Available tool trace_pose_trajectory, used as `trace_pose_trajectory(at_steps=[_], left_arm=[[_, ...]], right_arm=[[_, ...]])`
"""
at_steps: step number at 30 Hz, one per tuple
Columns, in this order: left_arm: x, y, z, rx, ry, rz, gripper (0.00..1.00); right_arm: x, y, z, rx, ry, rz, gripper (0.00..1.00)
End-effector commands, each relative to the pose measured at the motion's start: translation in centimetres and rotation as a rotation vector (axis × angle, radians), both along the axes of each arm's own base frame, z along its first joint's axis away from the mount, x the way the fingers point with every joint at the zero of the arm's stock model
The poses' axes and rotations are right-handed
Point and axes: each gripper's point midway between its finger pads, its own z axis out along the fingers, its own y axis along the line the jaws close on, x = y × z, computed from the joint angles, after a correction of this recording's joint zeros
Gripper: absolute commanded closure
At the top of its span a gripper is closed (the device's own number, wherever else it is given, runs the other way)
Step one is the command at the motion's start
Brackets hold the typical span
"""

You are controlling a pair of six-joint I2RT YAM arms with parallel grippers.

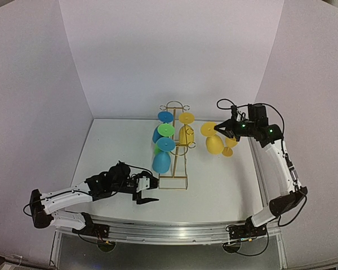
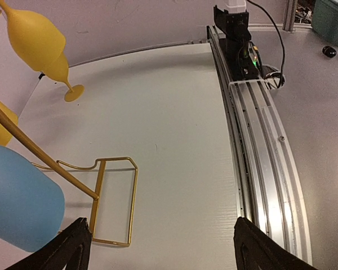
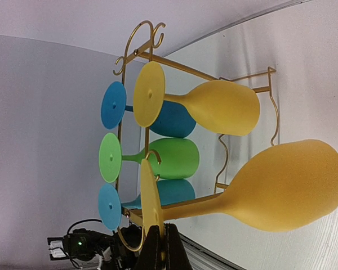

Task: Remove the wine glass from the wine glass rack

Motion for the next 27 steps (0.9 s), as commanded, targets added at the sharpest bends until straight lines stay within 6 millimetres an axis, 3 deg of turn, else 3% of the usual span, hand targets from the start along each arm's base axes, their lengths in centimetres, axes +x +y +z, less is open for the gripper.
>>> trace_pose_trajectory(at_steps=[1,6,8,14,17,22,27], left_arm=[[0.3,-1.2,4.6,-0.062,0.103,0.031,0.14],[0.8,-3.3,7.9,-0.076,0.287,0.067,0.2],[0.9,-4.7,10.2,-0.107,0.36,0.062,0.22],[0.1,-10.7,14.4,-0.124,0.567,0.01,0.22],[-0.1,-13.9,14.2,-0.062,0.622,0.015,0.21],[1.2,-18.0,15.8,-0.085,0.761,0.038,0.17],[1.6,-20.0,14.1,-0.071,0.842,0.032,0.16]], right_arm=[[-2.8,-1.1,-1.7,-0.1,-0.008,0.041,1.0],[-6.6,-1.4,-3.2,-0.114,0.006,0.112,1.0],[-8.2,-1.5,-3.8,-0.113,0.024,0.13,1.0],[-12.2,-1.4,-5.9,-0.112,0.074,0.189,1.0],[-13.7,-1.3,-5.6,-0.086,0.057,0.226,1.0],[-16.1,-0.8,-4.1,-0.029,-0.003,0.312,1.0],[-17.2,-0.5,-1.9,0.008,-0.083,0.369,1.0]])
